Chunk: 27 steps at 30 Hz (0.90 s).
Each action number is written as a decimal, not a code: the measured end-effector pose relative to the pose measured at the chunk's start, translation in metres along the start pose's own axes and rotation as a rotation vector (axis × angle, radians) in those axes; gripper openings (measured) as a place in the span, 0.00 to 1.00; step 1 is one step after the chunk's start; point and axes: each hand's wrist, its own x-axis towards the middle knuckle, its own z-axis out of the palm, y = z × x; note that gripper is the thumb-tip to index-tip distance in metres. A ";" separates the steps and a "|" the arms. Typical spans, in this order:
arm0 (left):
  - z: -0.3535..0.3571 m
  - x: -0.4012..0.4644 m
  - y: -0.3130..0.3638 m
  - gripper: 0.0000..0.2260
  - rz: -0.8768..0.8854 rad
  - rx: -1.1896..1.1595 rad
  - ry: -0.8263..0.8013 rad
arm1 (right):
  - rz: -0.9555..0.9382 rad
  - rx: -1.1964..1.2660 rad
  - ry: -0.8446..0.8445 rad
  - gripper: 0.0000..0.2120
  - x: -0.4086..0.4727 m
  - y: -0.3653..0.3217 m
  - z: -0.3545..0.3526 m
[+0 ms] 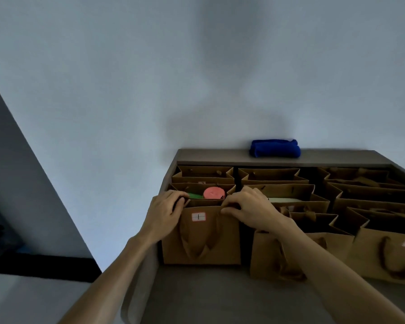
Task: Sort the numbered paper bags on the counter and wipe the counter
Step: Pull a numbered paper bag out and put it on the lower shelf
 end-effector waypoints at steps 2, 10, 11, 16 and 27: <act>0.000 0.000 0.002 0.16 -0.012 0.001 -0.001 | -0.006 0.010 -0.006 0.10 0.002 0.000 -0.002; -0.013 0.004 0.013 0.10 -0.026 -0.045 0.052 | -0.098 -0.038 -0.089 0.12 -0.018 -0.009 -0.008; -0.015 0.007 0.017 0.10 -0.025 -0.037 0.070 | -0.114 -0.047 -0.100 0.12 -0.022 -0.010 -0.008; -0.010 0.026 0.035 0.11 -0.055 -0.030 0.046 | -0.213 -0.043 -0.094 0.11 -0.038 -0.009 -0.011; 0.000 0.001 0.036 0.16 -0.040 0.237 -0.078 | -0.134 0.272 0.117 0.11 -0.023 0.007 -0.022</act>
